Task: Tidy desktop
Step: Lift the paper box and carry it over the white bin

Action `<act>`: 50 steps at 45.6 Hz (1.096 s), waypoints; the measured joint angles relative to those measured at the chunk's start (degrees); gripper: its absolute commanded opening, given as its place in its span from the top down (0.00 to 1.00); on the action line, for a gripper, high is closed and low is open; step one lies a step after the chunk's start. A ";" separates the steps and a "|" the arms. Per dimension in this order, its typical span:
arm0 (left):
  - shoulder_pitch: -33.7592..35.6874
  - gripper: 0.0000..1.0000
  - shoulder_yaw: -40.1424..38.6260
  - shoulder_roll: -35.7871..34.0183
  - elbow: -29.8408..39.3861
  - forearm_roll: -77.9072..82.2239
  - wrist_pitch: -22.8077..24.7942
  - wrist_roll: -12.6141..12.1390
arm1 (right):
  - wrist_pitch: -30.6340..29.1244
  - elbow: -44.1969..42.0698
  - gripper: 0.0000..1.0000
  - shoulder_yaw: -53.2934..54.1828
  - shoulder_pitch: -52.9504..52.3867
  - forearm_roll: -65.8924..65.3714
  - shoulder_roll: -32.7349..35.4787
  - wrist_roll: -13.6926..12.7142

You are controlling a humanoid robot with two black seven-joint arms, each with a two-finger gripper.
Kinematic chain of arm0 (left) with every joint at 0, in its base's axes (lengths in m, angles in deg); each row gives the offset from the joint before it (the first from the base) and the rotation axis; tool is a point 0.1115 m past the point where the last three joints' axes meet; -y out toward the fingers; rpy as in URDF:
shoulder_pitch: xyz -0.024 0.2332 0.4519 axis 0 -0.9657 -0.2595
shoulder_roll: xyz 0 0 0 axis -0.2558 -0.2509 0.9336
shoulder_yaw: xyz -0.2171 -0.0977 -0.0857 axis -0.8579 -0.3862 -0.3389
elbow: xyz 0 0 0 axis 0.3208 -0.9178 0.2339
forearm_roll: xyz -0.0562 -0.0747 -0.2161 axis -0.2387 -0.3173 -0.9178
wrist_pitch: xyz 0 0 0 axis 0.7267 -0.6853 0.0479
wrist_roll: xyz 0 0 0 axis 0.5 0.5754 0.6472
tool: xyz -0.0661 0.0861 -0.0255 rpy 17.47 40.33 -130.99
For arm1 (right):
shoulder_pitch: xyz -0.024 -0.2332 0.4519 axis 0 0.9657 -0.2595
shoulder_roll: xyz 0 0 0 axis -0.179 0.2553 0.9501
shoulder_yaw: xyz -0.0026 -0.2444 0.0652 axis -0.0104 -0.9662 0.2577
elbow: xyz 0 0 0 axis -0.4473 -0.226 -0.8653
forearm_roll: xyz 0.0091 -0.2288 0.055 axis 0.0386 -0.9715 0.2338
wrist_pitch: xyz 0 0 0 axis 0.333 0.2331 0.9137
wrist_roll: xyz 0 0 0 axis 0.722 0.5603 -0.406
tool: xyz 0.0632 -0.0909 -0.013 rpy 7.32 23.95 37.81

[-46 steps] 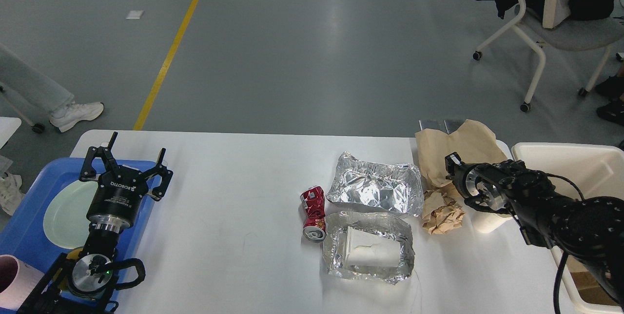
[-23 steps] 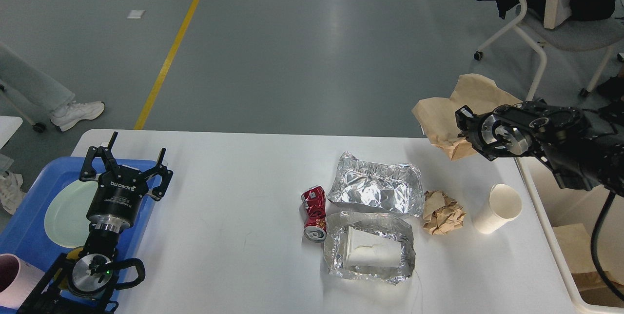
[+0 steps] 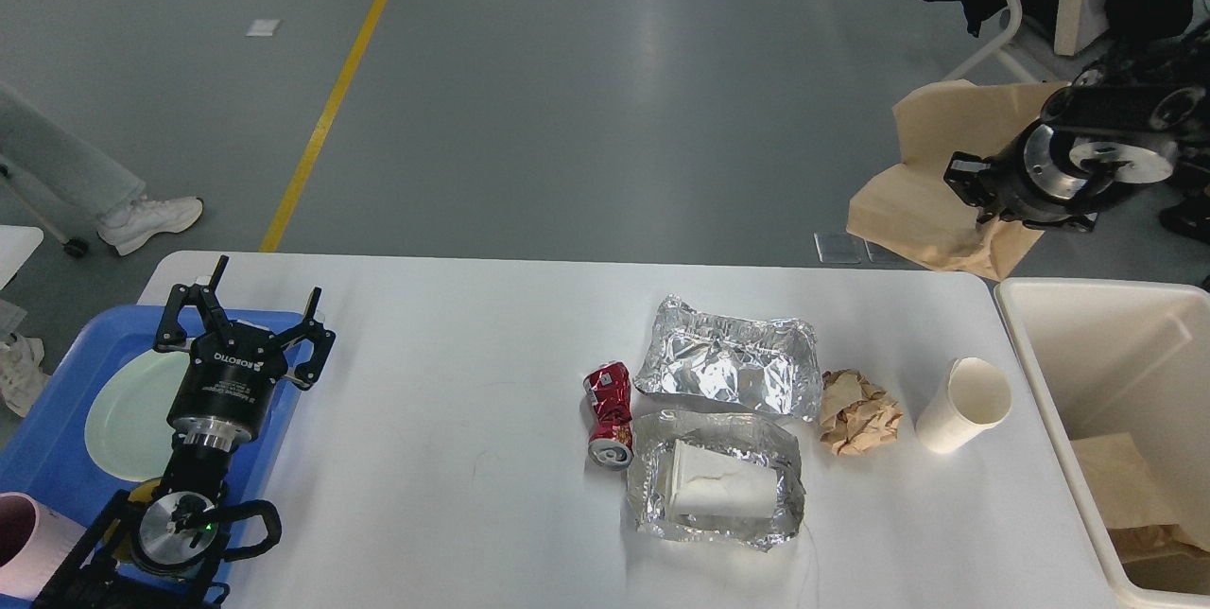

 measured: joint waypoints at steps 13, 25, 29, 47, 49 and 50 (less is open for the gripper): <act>-0.03 0.04 0.00 0.01 0.00 0.00 0.00 0.00 | -16.26 16.14 1.00 -17.87 -19.26 -0.12 -1.43 8.20; -0.01 0.04 0.00 0.01 0.00 0.00 0.00 0.00 | -18.41 24.89 1.00 -28.79 -23.94 -10.08 -2.64 26.05; -0.01 0.04 0.00 0.01 0.00 0.00 0.00 0.00 | -18.97 25.62 1.00 -30.38 -24.53 -11.63 -2.55 29.86; -0.09 0.04 0.02 -0.01 0.00 0.00 0.00 0.09 | -15.42 23.42 1.00 -37.24 -22.42 -12.29 5.96 30.59; -0.09 0.04 0.03 -0.01 0.00 0.00 0.00 0.09 | -14.14 22.23 1.00 -37.56 -20.86 -12.42 8.44 30.45; -0.08 0.04 0.03 -0.01 0.00 0.00 0.00 0.09 | -13.49 21.36 1.00 -37.60 -19.86 -12.55 9.91 30.38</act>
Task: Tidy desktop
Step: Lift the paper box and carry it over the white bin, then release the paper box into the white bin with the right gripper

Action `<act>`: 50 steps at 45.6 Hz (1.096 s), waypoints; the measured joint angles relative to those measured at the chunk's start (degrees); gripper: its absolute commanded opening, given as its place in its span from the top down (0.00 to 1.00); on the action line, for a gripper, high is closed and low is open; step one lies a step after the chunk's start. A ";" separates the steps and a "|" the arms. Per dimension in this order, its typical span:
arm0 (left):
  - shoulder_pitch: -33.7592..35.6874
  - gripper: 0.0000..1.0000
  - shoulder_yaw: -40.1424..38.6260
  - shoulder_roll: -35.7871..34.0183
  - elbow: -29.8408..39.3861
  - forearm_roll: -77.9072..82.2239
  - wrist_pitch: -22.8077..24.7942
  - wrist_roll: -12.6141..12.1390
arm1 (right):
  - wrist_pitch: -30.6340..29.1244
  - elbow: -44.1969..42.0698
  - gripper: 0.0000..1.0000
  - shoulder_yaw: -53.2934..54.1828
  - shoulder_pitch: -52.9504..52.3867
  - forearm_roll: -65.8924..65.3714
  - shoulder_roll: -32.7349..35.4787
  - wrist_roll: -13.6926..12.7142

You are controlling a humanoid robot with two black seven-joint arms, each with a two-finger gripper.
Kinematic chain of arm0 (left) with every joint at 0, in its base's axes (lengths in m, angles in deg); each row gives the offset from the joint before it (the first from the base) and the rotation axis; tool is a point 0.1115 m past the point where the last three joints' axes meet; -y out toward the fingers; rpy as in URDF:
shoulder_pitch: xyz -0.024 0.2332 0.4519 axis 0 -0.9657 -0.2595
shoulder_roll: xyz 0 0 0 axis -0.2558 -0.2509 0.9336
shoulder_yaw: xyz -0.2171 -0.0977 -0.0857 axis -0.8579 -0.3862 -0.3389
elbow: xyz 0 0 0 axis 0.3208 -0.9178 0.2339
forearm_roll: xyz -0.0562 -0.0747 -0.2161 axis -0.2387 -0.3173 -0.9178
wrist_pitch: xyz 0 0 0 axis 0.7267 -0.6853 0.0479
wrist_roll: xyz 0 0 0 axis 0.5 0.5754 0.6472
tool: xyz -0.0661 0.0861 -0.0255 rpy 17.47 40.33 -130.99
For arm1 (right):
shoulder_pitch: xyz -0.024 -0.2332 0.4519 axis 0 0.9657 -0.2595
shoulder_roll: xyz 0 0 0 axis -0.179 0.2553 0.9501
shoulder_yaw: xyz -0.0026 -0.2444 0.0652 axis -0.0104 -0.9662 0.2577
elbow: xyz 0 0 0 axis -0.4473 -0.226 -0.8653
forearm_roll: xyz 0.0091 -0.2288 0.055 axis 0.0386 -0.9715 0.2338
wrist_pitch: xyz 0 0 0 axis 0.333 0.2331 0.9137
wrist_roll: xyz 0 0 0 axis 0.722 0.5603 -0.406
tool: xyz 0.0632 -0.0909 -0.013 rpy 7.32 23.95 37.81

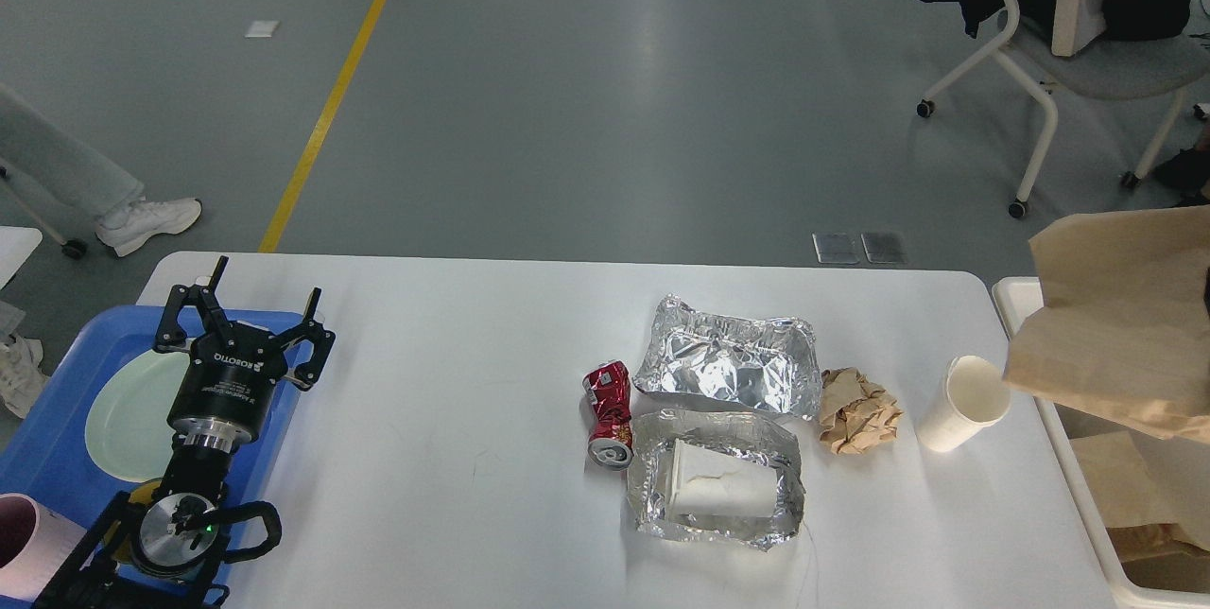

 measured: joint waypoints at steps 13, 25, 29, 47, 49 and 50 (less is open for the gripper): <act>0.00 0.04 0.00 0.00 0.00 0.00 0.00 0.00 | 5.73 -23.20 1.00 10.18 27.59 -0.88 16.33 -0.70; 0.04 0.04 -0.01 0.01 0.00 0.00 0.00 0.00 | 16.03 -47.08 1.00 44.40 71.83 -0.38 18.46 -1.50; 0.08 0.04 -0.01 0.01 0.00 0.00 0.00 0.00 | 18.80 -53.07 1.00 52.56 82.13 -0.36 15.55 -2.30; 0.09 0.04 -0.01 0.01 0.00 0.00 0.00 0.00 | 28.14 -74.53 1.00 70.43 104.65 -0.29 -1.16 -4.58; 0.09 0.04 -0.01 0.01 0.00 0.00 -0.01 0.00 | 28.32 -75.71 1.00 70.81 105.34 -0.32 -2.66 -4.80; 0.08 0.04 -0.01 0.01 0.00 0.00 -0.01 0.00 | 28.36 -76.18 1.00 70.91 105.57 -0.34 -3.28 -4.93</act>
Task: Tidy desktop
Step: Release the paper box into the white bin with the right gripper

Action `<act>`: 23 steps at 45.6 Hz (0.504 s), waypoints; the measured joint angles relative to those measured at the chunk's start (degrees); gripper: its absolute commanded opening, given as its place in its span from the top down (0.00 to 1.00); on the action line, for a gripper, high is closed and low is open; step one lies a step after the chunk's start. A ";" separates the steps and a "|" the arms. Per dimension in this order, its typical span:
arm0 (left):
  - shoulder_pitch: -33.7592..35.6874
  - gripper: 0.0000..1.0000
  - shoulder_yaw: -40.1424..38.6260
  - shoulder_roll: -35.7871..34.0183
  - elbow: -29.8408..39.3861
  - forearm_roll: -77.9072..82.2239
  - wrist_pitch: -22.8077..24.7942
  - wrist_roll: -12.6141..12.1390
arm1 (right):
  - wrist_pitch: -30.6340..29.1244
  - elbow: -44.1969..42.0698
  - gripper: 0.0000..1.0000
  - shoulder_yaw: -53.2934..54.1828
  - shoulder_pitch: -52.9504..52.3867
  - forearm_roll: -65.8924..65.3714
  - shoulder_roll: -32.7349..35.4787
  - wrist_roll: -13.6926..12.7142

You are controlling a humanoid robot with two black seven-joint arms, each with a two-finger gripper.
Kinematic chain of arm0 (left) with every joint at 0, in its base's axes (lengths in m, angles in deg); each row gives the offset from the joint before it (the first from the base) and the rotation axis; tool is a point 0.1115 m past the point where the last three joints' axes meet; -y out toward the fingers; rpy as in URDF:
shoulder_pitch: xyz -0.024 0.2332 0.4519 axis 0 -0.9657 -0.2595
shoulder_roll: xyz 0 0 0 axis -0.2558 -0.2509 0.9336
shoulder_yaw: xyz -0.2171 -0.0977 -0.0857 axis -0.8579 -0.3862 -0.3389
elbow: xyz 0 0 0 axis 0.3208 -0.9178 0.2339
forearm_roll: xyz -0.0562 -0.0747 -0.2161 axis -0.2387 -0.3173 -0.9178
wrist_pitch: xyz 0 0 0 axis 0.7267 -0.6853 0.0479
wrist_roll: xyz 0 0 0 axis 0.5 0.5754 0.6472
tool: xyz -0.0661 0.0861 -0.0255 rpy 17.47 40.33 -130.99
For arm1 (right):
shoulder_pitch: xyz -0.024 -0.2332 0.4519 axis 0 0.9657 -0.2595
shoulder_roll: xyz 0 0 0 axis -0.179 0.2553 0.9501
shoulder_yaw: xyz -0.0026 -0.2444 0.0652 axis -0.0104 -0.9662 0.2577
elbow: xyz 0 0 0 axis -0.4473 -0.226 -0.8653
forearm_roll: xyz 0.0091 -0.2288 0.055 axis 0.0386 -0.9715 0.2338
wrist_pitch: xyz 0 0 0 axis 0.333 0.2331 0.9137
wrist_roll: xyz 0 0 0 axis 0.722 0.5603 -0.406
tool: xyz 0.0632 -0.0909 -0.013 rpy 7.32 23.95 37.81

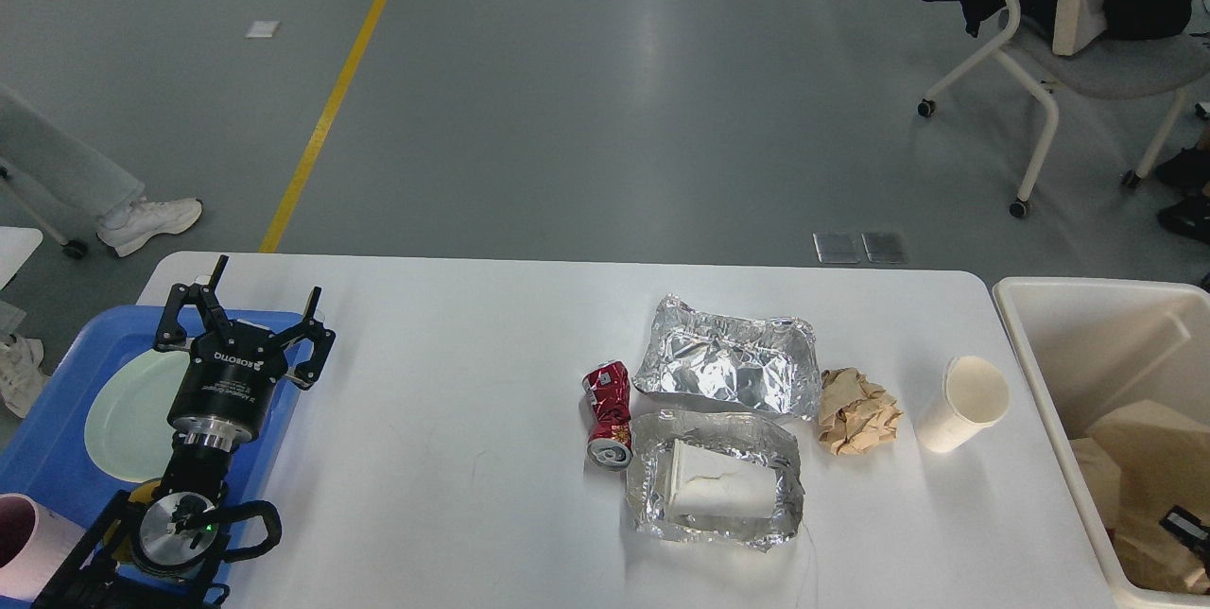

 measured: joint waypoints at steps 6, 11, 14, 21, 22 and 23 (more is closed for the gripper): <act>0.00 0.04 0.00 0.00 0.00 0.00 0.00 0.00 | 0.08 -1.61 1.00 0.39 0.68 -0.03 -2.50 -1.36; 0.00 0.04 0.00 0.00 0.00 0.00 0.00 0.00 | 0.37 -1.78 1.00 0.44 0.75 -0.03 -3.43 -1.90; 0.00 0.04 0.00 0.00 0.00 0.00 0.00 0.00 | 0.86 -1.79 1.00 0.44 0.77 -0.03 -3.93 -2.03; 0.00 0.04 0.00 0.00 0.00 0.00 0.00 0.00 | 1.48 -1.81 1.00 0.30 0.77 -0.03 -4.40 -2.31; 0.00 0.04 0.00 0.00 0.00 0.00 0.00 0.00 | 1.50 -1.81 1.00 0.29 0.77 -0.03 -4.41 -2.37; 0.00 0.04 0.00 0.00 0.00 0.00 0.00 0.00 | 1.52 -1.81 1.00 0.28 0.77 -0.03 -4.42 -2.41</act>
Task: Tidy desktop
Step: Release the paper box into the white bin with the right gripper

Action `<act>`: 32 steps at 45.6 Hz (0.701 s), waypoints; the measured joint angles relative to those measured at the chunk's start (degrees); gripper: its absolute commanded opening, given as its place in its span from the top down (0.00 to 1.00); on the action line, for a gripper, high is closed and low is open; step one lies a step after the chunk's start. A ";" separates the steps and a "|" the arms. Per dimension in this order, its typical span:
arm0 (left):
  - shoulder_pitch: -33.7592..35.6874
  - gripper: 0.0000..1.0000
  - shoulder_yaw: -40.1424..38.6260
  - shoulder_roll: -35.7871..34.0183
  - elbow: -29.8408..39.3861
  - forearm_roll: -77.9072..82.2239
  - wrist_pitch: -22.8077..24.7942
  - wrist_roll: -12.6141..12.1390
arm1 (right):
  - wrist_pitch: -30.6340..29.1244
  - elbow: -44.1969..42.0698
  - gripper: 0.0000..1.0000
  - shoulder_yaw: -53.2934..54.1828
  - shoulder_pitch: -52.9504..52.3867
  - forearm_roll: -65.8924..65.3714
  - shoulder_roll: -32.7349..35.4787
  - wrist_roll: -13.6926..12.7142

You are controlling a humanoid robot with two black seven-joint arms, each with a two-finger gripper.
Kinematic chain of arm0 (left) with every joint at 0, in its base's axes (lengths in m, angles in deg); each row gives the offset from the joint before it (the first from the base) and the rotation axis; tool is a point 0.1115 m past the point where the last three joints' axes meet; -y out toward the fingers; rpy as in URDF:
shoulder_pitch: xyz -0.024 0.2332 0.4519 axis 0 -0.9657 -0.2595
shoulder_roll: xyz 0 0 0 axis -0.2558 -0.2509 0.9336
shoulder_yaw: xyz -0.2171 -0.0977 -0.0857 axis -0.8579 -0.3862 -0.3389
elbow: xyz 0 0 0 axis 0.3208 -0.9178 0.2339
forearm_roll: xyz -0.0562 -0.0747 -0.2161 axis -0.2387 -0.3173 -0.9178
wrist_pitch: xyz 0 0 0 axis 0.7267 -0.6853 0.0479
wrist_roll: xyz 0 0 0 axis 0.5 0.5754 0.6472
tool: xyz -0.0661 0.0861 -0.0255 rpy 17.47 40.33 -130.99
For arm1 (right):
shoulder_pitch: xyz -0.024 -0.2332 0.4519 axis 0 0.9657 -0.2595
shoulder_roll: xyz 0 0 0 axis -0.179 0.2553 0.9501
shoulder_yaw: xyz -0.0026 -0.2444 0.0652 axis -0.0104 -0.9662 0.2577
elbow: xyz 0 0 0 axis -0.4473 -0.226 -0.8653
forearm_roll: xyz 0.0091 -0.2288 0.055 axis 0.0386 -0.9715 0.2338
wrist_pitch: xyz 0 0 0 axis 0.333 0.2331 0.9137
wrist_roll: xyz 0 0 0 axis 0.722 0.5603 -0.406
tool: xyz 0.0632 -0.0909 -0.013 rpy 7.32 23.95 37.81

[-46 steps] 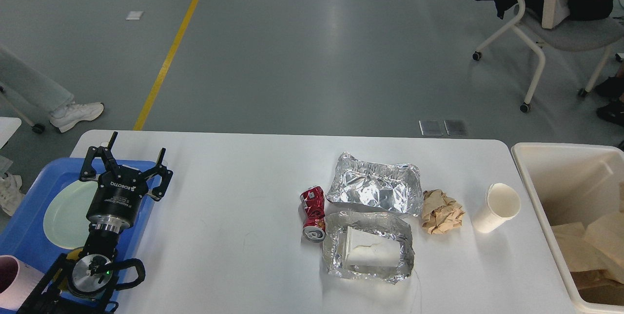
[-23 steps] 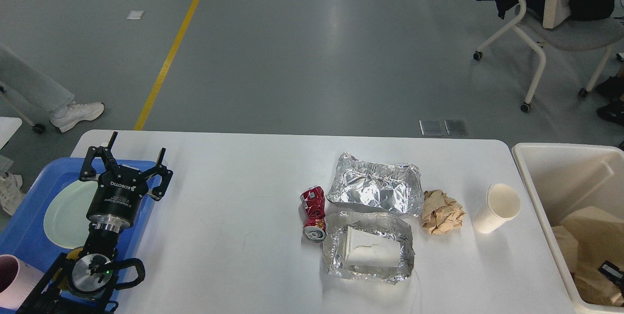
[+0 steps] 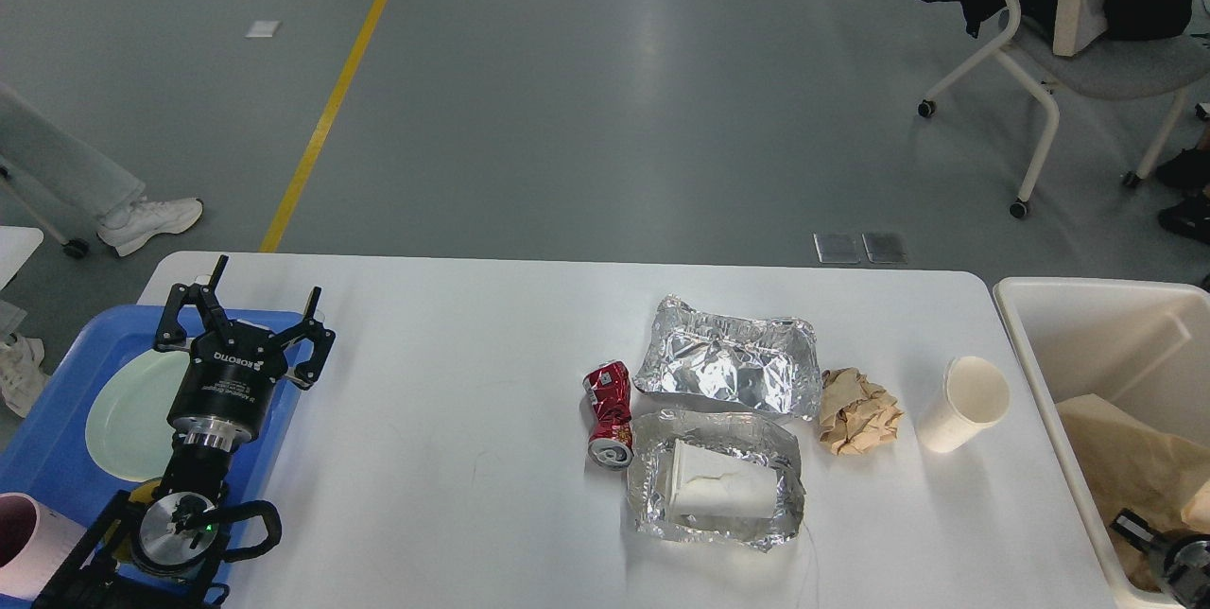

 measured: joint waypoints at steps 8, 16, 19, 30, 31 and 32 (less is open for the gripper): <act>0.00 0.04 0.00 0.00 0.00 0.00 0.00 -0.01 | 0.05 0.00 1.00 -0.02 -0.01 0.00 -0.01 -0.13; 0.00 0.04 0.00 0.00 0.00 0.00 0.00 -0.05 | 2.00 -0.13 0.00 0.01 -0.09 0.00 -0.01 -0.04; 0.00 0.04 0.00 0.00 0.00 0.00 0.00 -0.05 | 5.92 -0.13 0.00 0.12 -0.13 0.00 -0.01 0.09; 0.00 0.04 0.00 0.00 0.00 0.00 0.00 -0.05 | 12.87 0.42 0.00 0.34 -0.10 0.00 -0.08 0.38; 0.00 0.04 0.00 0.00 0.00 0.00 0.00 -0.05 | 12.90 0.42 0.00 0.34 -0.10 0.00 -0.08 0.38; 0.00 0.04 0.00 0.00 0.00 0.00 0.00 -0.04 | 12.92 0.43 0.00 0.34 -0.10 0.00 -0.08 0.39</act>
